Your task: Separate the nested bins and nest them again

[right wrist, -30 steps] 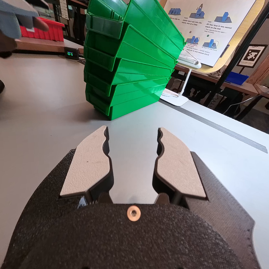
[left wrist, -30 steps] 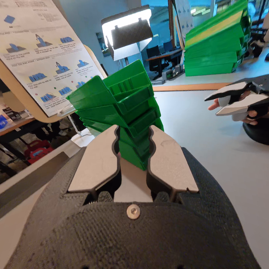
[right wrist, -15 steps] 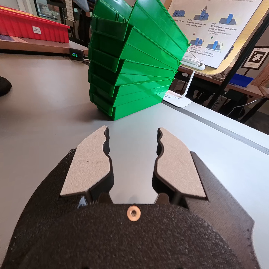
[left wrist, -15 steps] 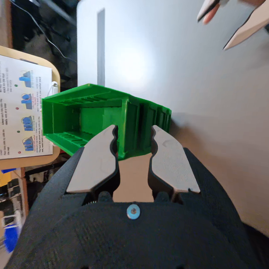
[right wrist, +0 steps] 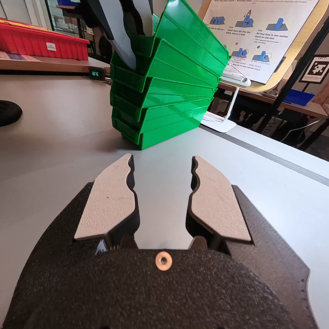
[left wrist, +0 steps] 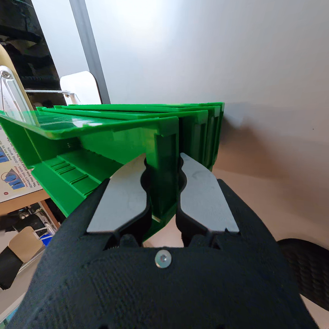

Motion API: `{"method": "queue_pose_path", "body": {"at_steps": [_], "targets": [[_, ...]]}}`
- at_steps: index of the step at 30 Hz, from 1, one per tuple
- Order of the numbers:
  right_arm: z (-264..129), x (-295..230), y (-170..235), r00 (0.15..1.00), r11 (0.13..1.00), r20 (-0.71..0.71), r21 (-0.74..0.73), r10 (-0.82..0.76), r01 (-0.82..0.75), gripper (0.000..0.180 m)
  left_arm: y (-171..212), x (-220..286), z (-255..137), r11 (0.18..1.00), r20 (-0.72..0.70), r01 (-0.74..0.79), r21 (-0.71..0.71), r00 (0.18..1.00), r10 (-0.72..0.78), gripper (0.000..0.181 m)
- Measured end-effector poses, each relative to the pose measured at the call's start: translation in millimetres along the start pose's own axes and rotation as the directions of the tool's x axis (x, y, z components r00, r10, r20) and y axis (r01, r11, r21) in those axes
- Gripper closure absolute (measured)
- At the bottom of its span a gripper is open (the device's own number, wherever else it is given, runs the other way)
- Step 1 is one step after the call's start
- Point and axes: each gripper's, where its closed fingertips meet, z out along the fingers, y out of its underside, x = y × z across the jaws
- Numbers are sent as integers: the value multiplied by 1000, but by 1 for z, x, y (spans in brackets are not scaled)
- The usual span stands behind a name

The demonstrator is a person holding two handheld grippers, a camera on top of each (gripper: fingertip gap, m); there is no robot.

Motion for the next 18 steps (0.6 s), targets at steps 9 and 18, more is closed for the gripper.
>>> {"method": "queue_pose_path", "body": {"at_steps": [9,18], "targets": [[-1,1,-1,1000,1000,-6,8,3,-3,120,-1,-9,-11,998,71,-24,60,997,20,152],[-1,1,-1,1000,1000,-8,10,5,-5,120,1,-40,-67,992,217,-15,123,976,-12,151]]}}
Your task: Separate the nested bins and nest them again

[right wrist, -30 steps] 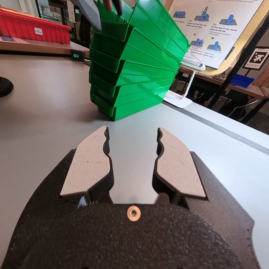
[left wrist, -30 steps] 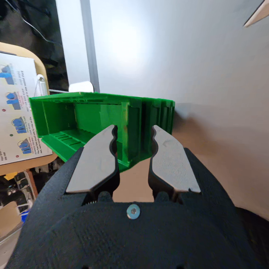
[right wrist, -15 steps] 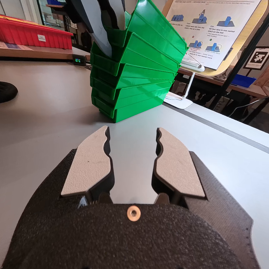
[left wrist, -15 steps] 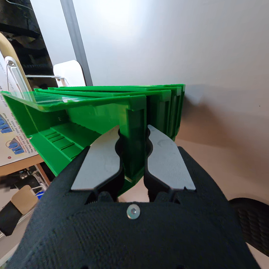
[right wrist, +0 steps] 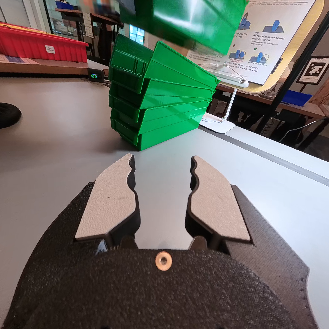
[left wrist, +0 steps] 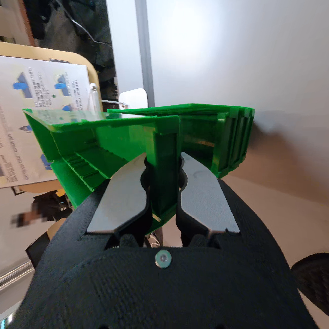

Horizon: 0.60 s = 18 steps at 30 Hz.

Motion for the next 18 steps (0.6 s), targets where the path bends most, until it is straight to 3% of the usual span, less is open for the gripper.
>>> {"method": "queue_pose_path", "body": {"at_steps": [8,18], "targets": [[0,0,1,1000,1000,0,-3,0,0,120,47,-19,-28,997,79,59,-42,995,-55,152],[0,-1,0,1000,1000,3,1,-11,11,117,130,56,47,984,-12,134,-115,991,-136,151]]}}
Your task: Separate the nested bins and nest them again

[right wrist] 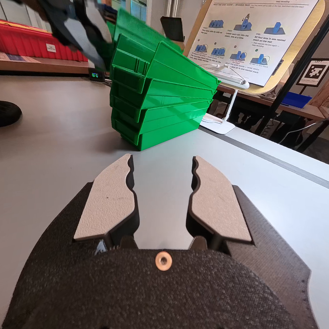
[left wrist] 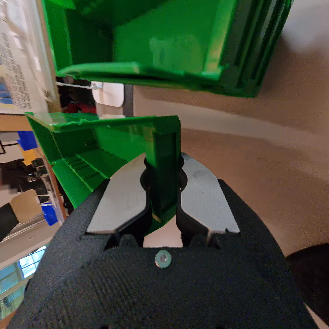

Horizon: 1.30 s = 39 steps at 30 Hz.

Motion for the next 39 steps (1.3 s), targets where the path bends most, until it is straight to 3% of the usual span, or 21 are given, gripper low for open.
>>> {"method": "queue_pose_path", "body": {"at_steps": [9,18,22,25,32,39], "targets": [[0,1,0,1000,1000,-4,-1,1,-1,117,30,53,65,999,-30,25,25,999,-24,151],[0,0,1,1000,1000,-6,-1,-4,4,117,47,74,88,998,8,-60,11,998,60,152],[0,1,0,1000,1000,-6,0,-2,2,117,46,80,90,999,-5,-14,42,1000,14,149],[0,1,0,1000,1000,-8,2,0,0,117,29,78,75,983,-33,95,160,995,-91,141],[0,0,1,1000,1000,-8,-3,-7,7,117,-21,63,4,810,-126,330,484,943,-309,138],[2,-3,-3,999,999,-9,1,-35,35,117,-38,66,-43,466,-305,567,679,795,-524,140]]}}
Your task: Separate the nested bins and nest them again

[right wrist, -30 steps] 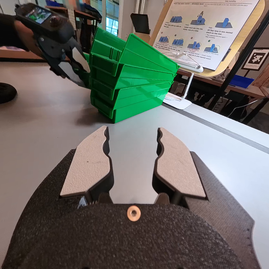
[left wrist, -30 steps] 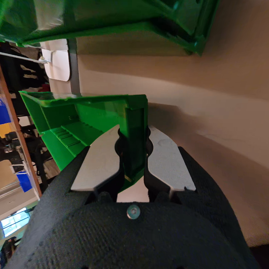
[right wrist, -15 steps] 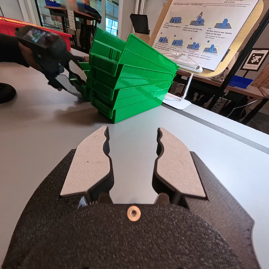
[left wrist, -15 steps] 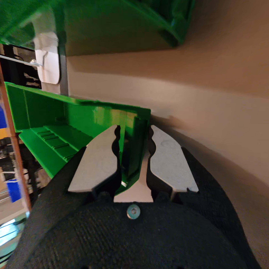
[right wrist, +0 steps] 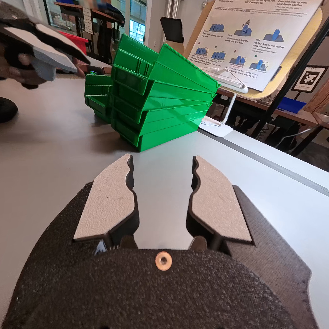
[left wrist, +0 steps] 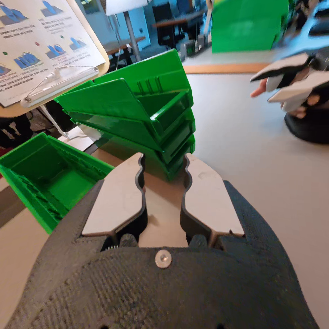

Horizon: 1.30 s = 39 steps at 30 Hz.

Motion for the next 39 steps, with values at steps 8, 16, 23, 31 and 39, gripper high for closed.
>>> {"method": "queue_pose_path", "body": {"at_steps": [8,16,23,31,39], "targets": [[49,-33,-75,938,942,97,-9,-332,335,124,27,15,-9,981,45,193,29,980,-194,138],[144,-73,-88,702,663,342,-242,-624,708,130,35,12,-25,988,121,147,40,981,-151,140],[180,-63,-42,605,404,500,-458,-619,792,140,35,14,-40,990,137,130,63,981,-137,141],[182,-61,-40,595,377,545,-466,-591,801,148,34,19,-41,990,120,125,68,984,-133,141],[181,-39,-90,601,424,488,-430,-634,797,150,40,22,-36,991,116,124,42,985,-128,142]]}}
